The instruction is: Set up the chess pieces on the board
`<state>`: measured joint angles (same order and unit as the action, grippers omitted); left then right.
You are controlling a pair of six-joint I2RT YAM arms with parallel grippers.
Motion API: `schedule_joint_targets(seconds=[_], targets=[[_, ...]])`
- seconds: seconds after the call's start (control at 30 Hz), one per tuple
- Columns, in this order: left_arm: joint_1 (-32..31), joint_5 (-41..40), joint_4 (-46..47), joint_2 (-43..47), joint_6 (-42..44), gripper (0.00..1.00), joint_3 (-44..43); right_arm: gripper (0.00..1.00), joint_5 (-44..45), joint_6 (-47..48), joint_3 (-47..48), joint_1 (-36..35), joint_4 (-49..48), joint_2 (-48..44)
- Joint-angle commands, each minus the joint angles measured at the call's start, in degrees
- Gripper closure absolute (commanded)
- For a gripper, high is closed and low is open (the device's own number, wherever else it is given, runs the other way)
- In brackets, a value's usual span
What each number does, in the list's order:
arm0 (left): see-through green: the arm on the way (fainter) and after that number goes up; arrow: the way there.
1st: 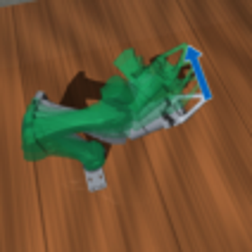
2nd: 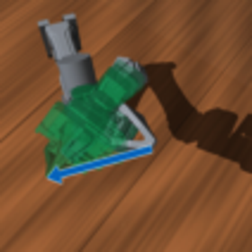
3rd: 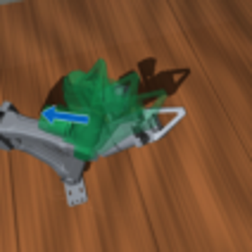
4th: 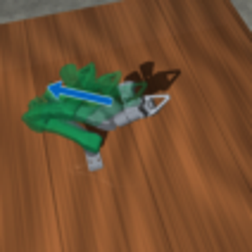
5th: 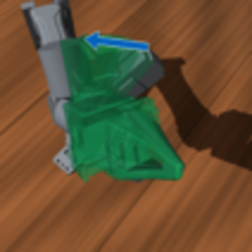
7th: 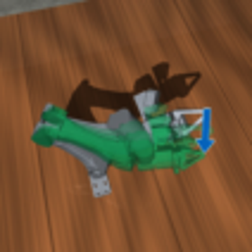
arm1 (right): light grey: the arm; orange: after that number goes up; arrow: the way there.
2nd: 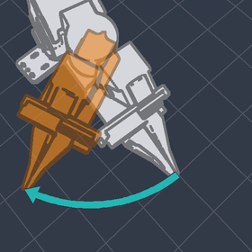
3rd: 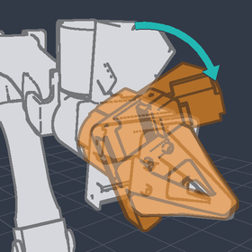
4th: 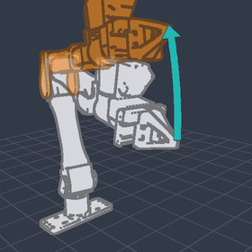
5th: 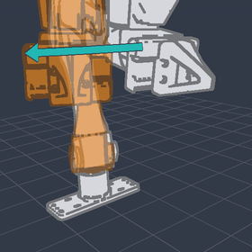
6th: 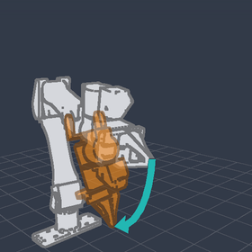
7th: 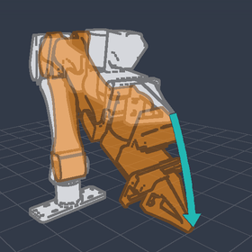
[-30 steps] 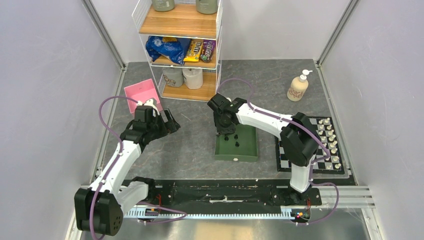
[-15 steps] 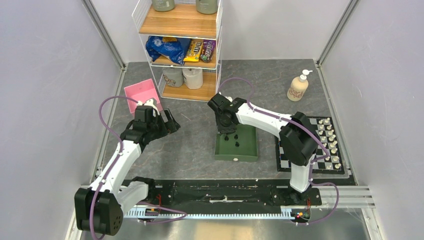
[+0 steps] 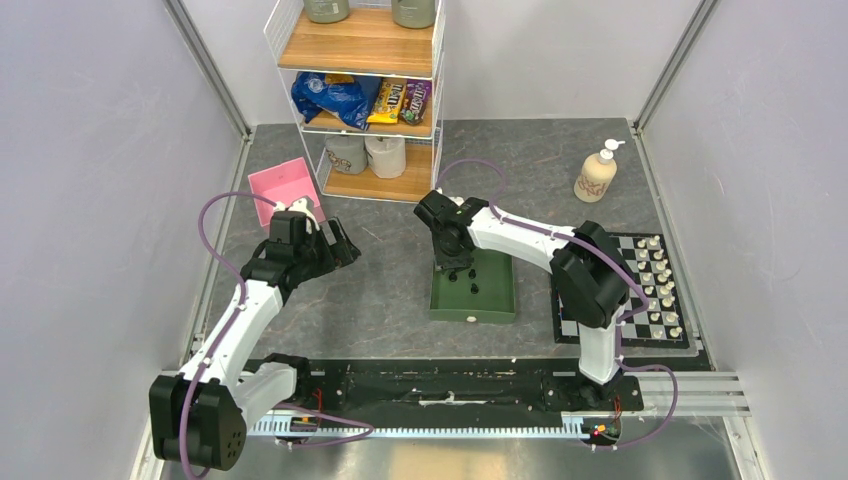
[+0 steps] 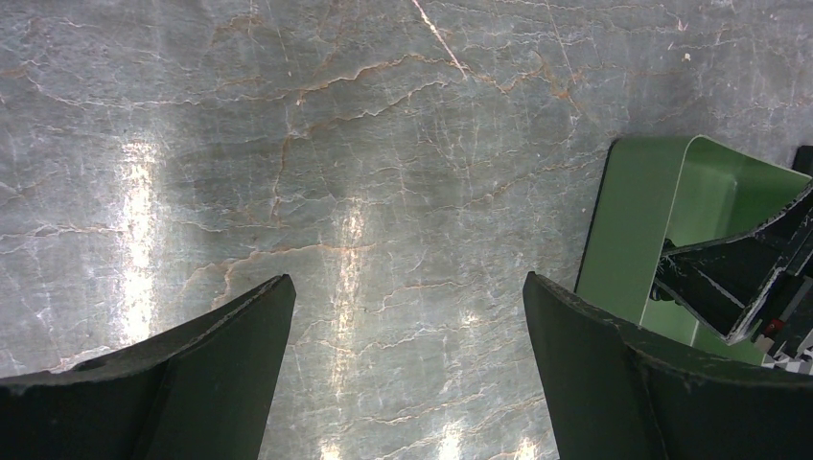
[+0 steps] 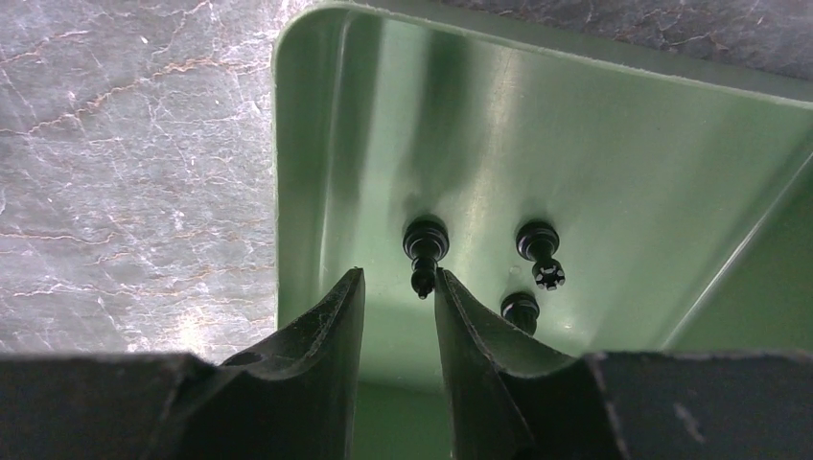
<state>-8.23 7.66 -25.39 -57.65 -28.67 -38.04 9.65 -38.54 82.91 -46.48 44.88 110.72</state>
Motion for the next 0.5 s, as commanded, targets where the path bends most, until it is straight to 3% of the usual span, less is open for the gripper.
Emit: schedule_joint_targets(seconds=[0.0, 0.47], targets=[[-0.1, 0.3, 1.2, 0.0, -0.3, 0.04, -1.4, 0.6, 2.1, -0.6, -0.3, 0.2, 0.1, 0.5], [-0.1, 0.3, 1.2, 0.0, -0.2, 0.04, -1.4, 0.67, 2.0, -0.6, -1.7, 0.3, 0.0, 0.8]])
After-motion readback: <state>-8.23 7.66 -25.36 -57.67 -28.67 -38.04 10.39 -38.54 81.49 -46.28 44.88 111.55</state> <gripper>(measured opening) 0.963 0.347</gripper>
